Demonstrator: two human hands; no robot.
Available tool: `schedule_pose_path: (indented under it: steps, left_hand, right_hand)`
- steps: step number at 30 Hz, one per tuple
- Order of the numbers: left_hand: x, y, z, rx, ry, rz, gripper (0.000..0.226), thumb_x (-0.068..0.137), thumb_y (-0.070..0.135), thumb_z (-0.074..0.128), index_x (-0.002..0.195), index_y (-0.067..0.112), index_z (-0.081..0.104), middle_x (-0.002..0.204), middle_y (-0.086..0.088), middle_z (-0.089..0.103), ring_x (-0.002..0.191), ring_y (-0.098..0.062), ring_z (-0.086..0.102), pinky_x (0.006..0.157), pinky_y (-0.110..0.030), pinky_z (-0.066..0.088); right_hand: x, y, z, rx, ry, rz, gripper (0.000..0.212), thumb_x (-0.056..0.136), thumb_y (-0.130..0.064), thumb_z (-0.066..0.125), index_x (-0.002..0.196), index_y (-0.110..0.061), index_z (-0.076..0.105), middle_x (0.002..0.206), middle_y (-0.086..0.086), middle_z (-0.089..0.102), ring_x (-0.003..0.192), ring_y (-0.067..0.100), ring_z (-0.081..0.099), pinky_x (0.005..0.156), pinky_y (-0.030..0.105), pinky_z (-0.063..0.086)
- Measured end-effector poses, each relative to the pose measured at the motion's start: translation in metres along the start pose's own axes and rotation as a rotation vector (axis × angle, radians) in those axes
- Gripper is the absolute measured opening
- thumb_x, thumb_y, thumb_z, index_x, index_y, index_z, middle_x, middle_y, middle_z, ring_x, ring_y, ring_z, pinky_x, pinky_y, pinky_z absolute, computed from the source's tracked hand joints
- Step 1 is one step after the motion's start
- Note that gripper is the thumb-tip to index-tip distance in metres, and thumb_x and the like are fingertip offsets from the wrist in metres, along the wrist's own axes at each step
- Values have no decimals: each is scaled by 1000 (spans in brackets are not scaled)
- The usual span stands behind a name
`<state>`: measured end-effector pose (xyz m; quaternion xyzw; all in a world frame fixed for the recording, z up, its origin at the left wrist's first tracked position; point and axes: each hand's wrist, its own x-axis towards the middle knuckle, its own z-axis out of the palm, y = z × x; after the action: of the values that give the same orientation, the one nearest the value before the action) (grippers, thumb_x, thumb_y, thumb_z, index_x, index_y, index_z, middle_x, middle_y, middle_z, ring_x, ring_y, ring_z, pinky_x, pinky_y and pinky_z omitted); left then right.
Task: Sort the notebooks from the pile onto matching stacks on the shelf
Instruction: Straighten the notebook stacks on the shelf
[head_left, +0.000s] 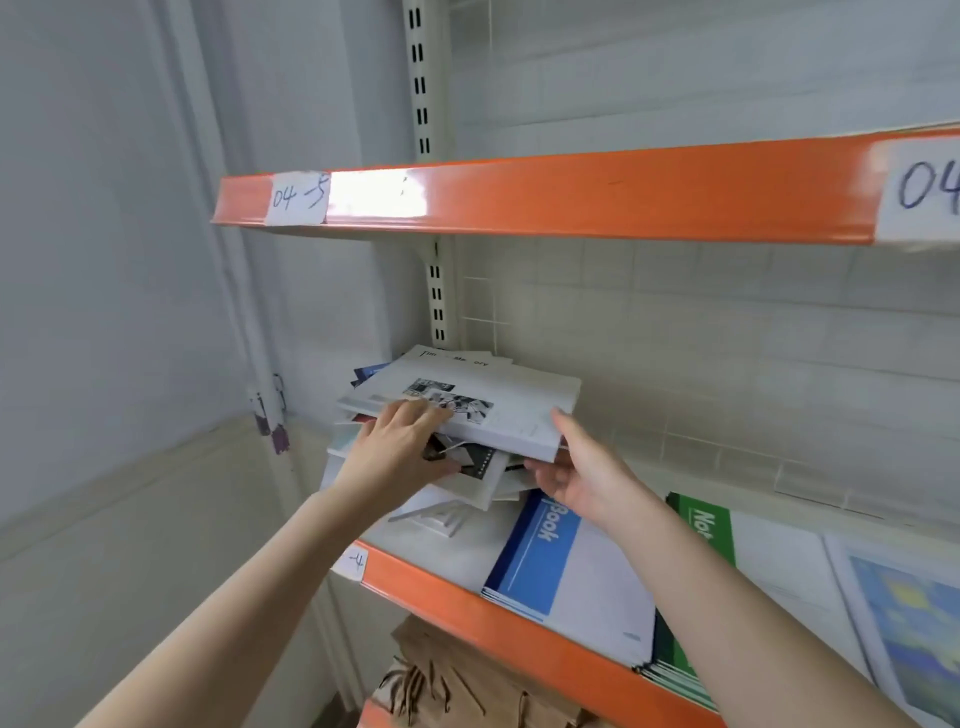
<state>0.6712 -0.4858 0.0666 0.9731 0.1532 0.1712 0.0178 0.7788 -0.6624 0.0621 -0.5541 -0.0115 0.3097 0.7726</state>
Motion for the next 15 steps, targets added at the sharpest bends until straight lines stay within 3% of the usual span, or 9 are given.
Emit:
schedule_pose_path:
  steps: [4, 7, 10, 12, 15]
  left_hand:
    - [1, -2, 15, 0, 174, 55, 51, 92, 44, 54, 140, 25, 45, 141, -2, 46, 133, -25, 36, 104, -41, 33]
    - [-2, -5, 23, -100, 379, -6, 58, 82, 35, 70, 131, 10, 53, 127, -15, 54, 118, -36, 48, 96, -46, 40]
    - [-3, -12, 23, -233, 610, -166, 59, 80, 26, 75, 127, -1, 51, 126, -21, 51, 114, -38, 46, 94, -46, 40]
    - [0, -19, 22, -294, 571, -219, 50, 84, 23, 71, 124, 1, 53, 122, -19, 54, 111, -37, 48, 91, -45, 41]
    - [6, -25, 26, -187, 338, -78, 42, 89, 33, 63, 125, 12, 58, 127, -9, 56, 118, -32, 48, 96, -44, 38]
  right_hand:
    - [3, -1, 15, 26, -63, -30, 21, 96, -6, 49, 112, 7, 49, 78, 26, 63, 49, 22, 66, 39, 17, 49]
    - [1, -10, 13, 161, -39, -39, 6, 94, 2, 45, 95, 5, 50, 77, 28, 62, 49, 24, 67, 37, 15, 47]
    - [-6, -20, 2, 411, -67, 22, 11, 92, 4, 42, 89, 5, 52, 69, 26, 65, 50, 21, 66, 38, 14, 48]
    - [-10, -23, -5, 480, -95, 36, 17, 91, 4, 42, 87, 9, 58, 69, 23, 67, 51, 17, 66, 40, 13, 48]
    - [-11, -24, -9, 485, -130, 32, 19, 93, 0, 43, 93, 11, 59, 76, 25, 68, 56, 19, 68, 43, 15, 51]
